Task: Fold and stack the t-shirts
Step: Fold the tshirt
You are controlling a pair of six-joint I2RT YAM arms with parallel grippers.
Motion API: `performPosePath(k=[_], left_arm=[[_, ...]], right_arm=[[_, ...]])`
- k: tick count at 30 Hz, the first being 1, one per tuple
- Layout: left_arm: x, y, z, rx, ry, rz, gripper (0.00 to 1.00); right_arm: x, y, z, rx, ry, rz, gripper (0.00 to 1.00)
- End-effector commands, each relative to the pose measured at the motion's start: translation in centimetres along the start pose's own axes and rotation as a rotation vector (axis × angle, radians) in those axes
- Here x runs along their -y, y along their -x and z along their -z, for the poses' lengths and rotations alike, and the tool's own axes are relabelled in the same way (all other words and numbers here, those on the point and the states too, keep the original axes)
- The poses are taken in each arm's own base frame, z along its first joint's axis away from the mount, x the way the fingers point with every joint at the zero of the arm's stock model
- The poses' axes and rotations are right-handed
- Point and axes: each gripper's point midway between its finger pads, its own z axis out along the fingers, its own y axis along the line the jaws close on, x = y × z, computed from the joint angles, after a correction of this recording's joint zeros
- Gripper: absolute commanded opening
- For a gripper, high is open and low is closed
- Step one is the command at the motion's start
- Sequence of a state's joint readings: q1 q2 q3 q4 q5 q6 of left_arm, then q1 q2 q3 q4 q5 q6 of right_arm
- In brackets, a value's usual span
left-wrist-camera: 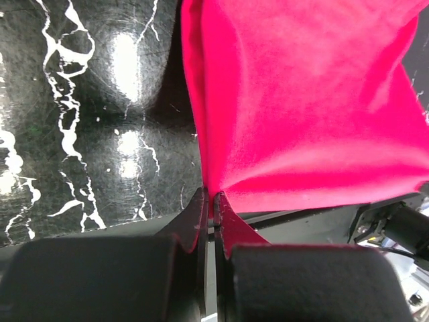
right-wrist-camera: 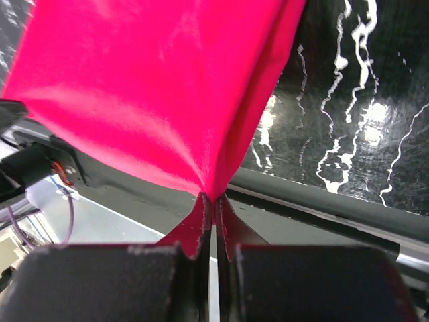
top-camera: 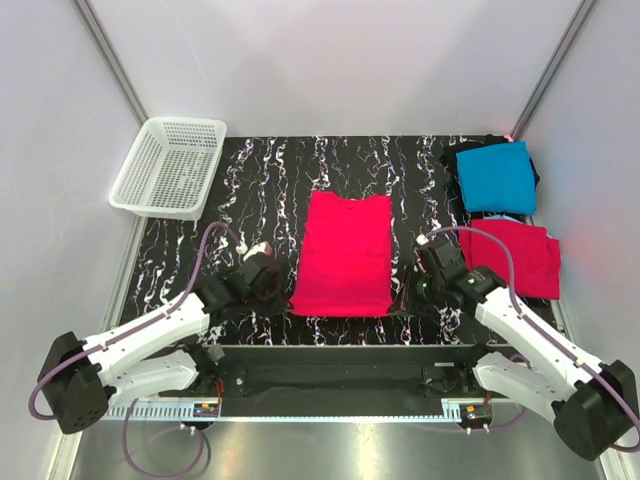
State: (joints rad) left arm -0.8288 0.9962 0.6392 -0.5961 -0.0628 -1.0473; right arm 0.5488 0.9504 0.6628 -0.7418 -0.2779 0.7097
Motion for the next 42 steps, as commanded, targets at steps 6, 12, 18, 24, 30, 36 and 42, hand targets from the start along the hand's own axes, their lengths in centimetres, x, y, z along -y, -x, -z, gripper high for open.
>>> performPosePath(k=[6,12,18,24,30,36,42], left_arm=[[2.8,5.7,1.4,0.191,0.04,-0.08,0.0],[6.8,9.6,1.7,0.262,0.046,-0.134,0.0],[8.7,12.7,1.3,0.301,0.065,-0.139,0.0],[7.8,15.4,0.2,0.322,0.122,-0.111,0.0],[7.6,18.6,-1.9,0.322,0.145,-0.092,0.0],[8.5,22.1,-5.7,0.301,0.15,-0.094,0.0],[11.0,26.0,-8.7,0.302,0.108,-0.125,0.0]], right_arm=[[-2.2,4.2,2.3,0.134,-0.028,0.073,0.0],[-3.2,7.2,2.6,0.209,-0.066,0.117,0.0],[-3.8,10.3,1.8,0.266,-0.116,0.162,0.0],[-4.0,15.8,1.6,0.354,-0.163,0.178,0.0],[-3.8,22.0,0.5,0.401,-0.179,0.185,0.0],[-3.4,27.4,-1.5,0.421,-0.212,0.196,0.0],[-2.2,30.5,-4.3,0.403,-0.22,0.186,0.0]])
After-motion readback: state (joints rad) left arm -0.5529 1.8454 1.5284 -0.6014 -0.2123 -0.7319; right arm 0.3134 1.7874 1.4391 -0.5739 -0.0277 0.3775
